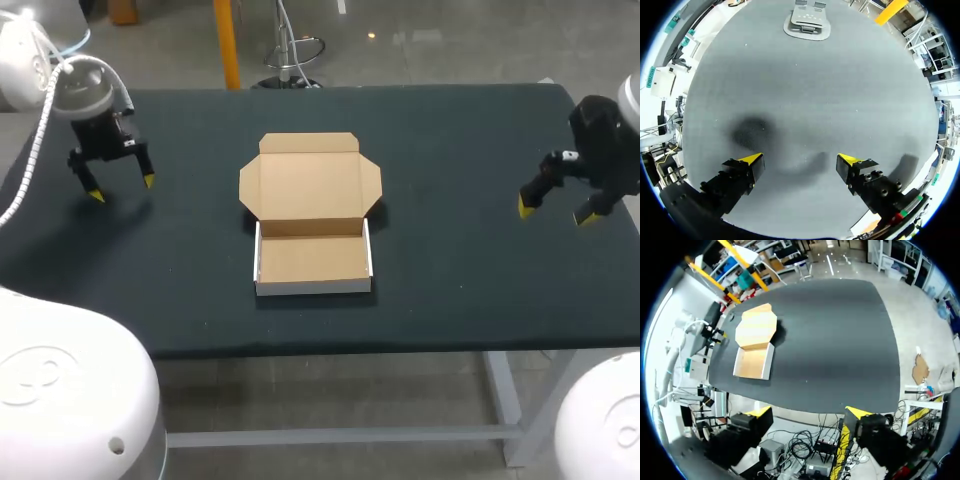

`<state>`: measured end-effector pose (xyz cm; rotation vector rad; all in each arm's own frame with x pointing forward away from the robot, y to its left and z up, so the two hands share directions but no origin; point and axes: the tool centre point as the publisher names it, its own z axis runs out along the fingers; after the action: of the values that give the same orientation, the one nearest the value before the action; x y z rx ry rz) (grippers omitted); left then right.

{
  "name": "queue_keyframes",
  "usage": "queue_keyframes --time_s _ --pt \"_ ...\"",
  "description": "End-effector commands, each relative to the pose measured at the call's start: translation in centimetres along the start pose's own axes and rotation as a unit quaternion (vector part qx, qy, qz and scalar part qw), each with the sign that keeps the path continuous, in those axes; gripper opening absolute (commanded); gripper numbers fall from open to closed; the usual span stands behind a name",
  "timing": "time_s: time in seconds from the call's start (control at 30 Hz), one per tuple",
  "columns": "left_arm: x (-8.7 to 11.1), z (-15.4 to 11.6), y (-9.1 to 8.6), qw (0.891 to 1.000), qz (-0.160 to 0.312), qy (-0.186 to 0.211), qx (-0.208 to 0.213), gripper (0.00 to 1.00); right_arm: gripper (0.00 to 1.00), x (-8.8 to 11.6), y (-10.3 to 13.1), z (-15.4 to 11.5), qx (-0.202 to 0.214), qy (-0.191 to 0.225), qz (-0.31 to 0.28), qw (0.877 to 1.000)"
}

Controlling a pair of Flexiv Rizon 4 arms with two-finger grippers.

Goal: Assemble the packaging by folding the flat box into shape, placing the metal phone stand inside, and closing the box properly

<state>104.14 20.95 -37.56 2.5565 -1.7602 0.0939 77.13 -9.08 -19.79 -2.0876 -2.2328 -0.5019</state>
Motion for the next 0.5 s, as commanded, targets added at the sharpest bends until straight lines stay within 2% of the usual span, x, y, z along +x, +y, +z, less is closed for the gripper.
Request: queue_keyframes --time_s 0.03,0.5 --pt "0.5 0.9 -1.6 1.0 -0.002 -0.007 -0.015 1.0 1.0 0.0 0.0 -0.2 0.002 0.0 0.0 1.0" --pt "0.3 1.1 -5.0 1.0 -0.003 -0.017 -0.011 1.0 1.0 0.0 0.0 -0.2 0.002 0.0 0.0 1.0"
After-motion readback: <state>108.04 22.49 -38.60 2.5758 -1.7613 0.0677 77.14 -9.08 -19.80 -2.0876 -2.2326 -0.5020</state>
